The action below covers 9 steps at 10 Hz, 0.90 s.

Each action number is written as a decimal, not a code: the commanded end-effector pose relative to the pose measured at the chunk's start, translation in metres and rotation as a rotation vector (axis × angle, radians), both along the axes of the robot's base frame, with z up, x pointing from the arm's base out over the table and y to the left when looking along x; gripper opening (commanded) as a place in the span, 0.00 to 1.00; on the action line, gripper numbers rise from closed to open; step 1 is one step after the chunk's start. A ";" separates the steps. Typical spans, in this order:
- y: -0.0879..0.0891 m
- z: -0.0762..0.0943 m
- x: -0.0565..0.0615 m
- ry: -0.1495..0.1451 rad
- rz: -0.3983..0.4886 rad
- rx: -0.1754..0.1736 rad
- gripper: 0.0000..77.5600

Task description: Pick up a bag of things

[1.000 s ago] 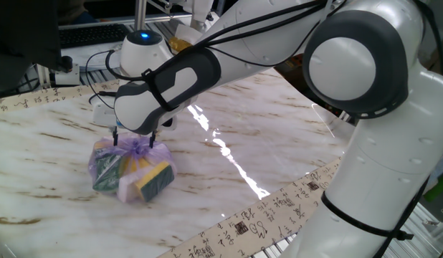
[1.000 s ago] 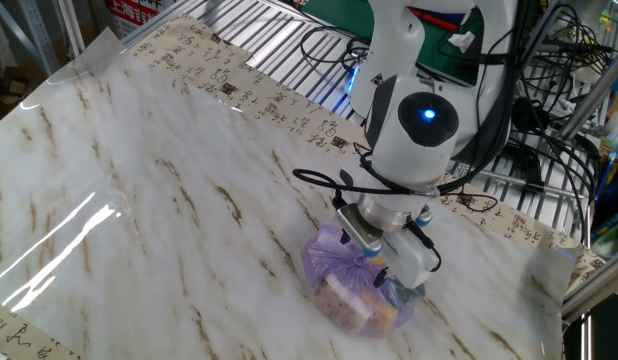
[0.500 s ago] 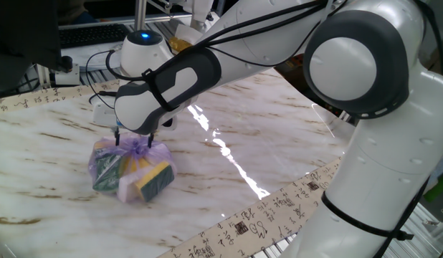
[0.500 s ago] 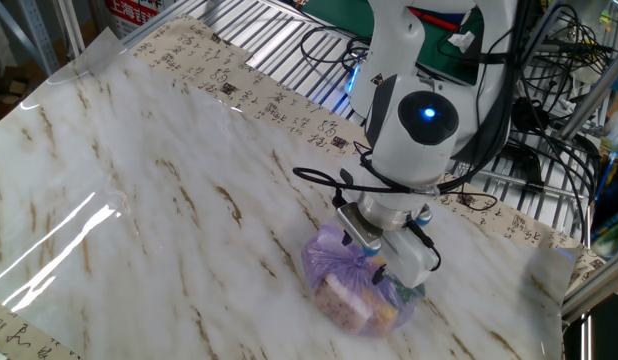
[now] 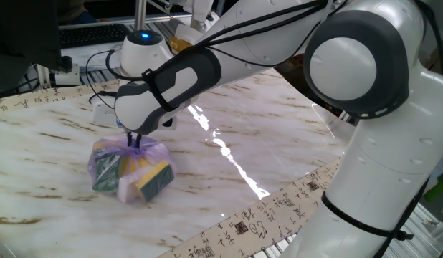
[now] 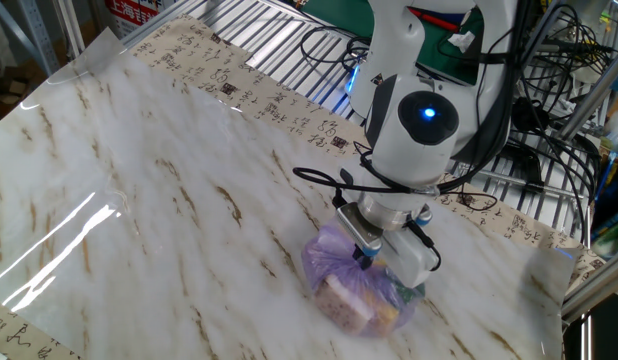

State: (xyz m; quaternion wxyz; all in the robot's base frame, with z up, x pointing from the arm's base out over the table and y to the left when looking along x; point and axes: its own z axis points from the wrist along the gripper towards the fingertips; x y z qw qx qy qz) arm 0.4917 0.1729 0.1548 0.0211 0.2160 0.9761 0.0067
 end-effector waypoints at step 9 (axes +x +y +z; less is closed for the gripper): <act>-0.009 0.049 -0.011 0.050 -0.008 -0.030 0.02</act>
